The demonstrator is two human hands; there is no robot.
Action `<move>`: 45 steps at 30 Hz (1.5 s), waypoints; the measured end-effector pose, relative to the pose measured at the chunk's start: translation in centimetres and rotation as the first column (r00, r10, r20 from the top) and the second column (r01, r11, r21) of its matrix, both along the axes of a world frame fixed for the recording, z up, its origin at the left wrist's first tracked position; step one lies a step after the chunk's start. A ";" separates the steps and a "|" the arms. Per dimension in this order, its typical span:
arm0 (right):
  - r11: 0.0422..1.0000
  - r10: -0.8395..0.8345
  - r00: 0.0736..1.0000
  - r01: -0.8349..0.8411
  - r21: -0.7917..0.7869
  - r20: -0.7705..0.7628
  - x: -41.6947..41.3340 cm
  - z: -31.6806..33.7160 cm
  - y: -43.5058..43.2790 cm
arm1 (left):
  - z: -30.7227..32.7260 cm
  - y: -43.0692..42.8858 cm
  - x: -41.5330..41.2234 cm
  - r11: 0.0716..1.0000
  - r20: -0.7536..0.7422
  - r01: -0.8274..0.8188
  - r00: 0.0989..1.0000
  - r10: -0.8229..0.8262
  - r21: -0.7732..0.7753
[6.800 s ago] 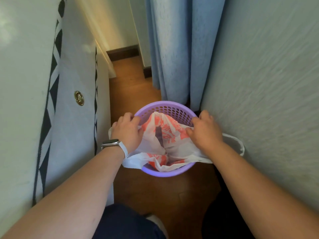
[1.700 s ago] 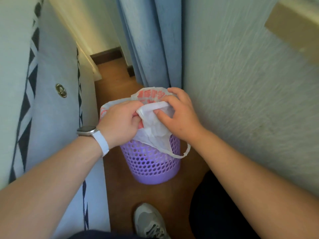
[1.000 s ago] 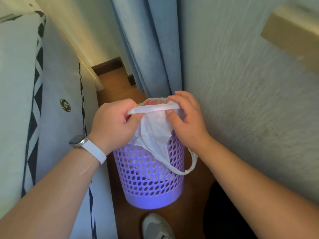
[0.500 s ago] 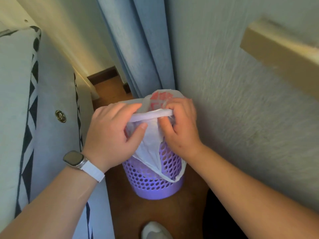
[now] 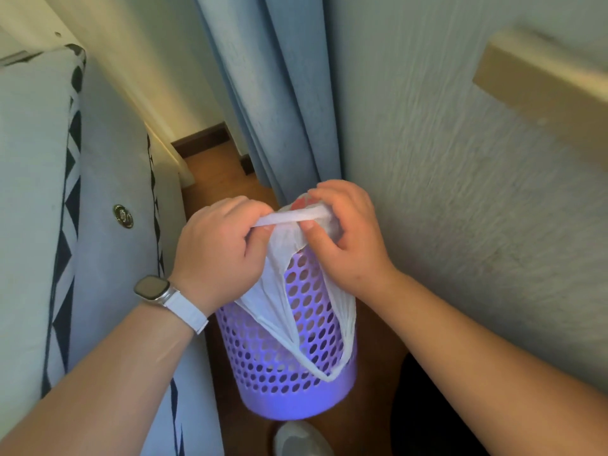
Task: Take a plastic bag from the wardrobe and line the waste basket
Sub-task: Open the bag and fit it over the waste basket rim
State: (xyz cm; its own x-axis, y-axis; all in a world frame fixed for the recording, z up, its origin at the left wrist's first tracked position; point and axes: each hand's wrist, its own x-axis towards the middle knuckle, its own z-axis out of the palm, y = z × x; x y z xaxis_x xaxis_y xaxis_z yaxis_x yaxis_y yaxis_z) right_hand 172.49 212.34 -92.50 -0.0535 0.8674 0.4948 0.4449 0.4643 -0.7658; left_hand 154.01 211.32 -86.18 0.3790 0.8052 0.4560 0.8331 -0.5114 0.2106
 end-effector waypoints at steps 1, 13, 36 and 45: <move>1.000 0.006 0.999 -0.007 -0.009 -0.033 0.2 -0.2 0.0 | 0.0 0.0 -0.2 1.000 0.018 -0.004 1.000 0.004 -0.003; 0.991 -0.102 0.987 0.112 0.071 -0.124 0.8 0.1 0.8 | 0.1 0.1 -0.3 0.999 0.090 0.034 0.995 -0.031 -0.033; 0.998 -0.064 0.994 0.066 0.022 -0.083 1.5 0.1 1.1 | -0.2 0.3 0.4 0.999 0.141 -0.001 0.990 0.008 -0.046; 0.979 -0.150 0.988 0.154 0.134 -0.039 0.9 0.7 0.3 | 0.5 -0.7 1.0 0.999 0.054 0.014 0.998 -0.016 0.037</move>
